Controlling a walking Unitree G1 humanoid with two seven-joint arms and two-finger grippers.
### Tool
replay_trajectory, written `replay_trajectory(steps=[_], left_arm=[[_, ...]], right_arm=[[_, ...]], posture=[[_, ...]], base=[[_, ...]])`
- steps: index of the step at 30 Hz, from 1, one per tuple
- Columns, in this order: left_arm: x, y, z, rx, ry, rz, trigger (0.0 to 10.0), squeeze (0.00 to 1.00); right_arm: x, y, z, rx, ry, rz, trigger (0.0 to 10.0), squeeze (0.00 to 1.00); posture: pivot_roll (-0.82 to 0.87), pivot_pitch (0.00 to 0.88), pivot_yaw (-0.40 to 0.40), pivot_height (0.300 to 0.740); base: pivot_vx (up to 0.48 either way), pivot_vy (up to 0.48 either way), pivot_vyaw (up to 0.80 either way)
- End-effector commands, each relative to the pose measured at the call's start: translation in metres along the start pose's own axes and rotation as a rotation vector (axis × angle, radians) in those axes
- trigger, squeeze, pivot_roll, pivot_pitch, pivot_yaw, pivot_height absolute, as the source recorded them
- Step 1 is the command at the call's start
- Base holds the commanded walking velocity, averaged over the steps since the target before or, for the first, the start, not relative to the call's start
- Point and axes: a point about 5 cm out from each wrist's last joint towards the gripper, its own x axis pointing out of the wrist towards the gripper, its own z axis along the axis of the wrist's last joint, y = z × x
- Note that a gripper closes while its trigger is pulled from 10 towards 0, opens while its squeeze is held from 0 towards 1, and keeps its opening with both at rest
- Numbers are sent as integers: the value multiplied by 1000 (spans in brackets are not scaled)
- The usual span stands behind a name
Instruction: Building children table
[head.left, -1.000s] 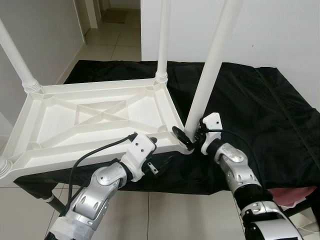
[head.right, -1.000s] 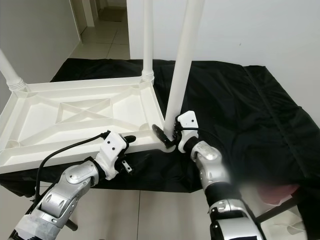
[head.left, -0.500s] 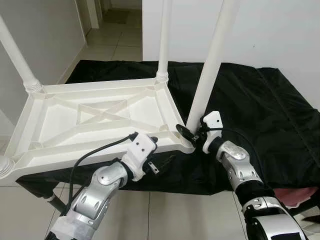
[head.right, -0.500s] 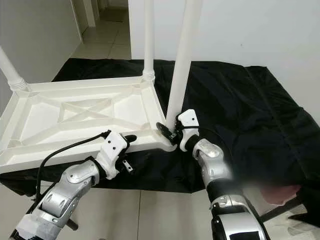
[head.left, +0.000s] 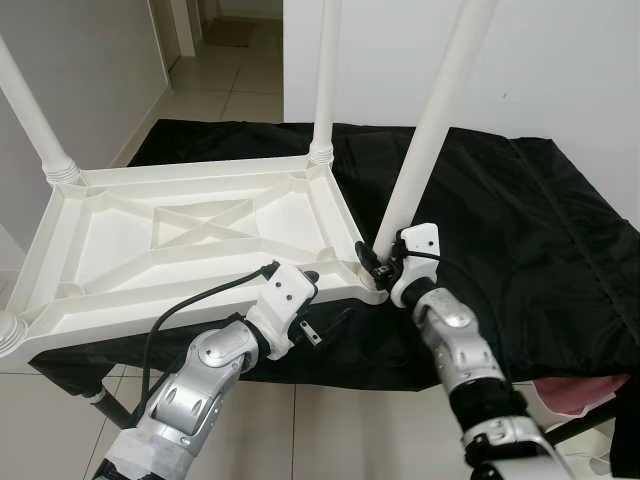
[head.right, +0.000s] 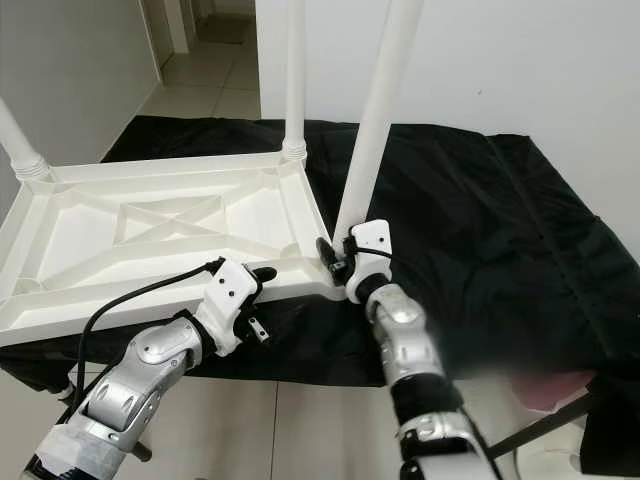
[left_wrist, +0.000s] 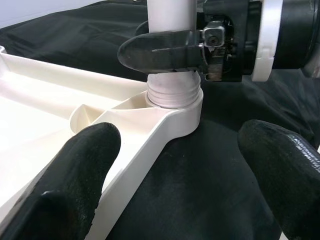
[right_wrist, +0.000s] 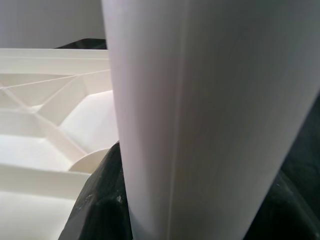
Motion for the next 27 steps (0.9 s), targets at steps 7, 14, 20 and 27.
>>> replay_trajectory(steps=[7, 14, 20, 27], left_arm=[[2, 1, -2, 0, 6, -41, 10000, 0], [4, 1, -2, 5, 4, -53, 10000, 0], [6, 4, 0, 10, 0, -52, 10000, 0], [6, 4, 1, 8, -2, -51, 10000, 0]], right_arm=[[-17, 13, -16, 112, 60, -367, 10000, 0], [-18, 12, -11, 119, 55, -404, 10000, 0], [-20, 5, -5, 111, 14, -369, 10000, 263], [-20, 1, 3, 120, -18, -309, 10000, 1000]], posture=[[29, 0, -49, 740], [18, 0, -42, 740], [14, 0, -41, 740], [13, 0, -41, 740]], base=[[0, 0, 0], [0, 0, 0], [0, 0, 0], [0, 0, 0]])
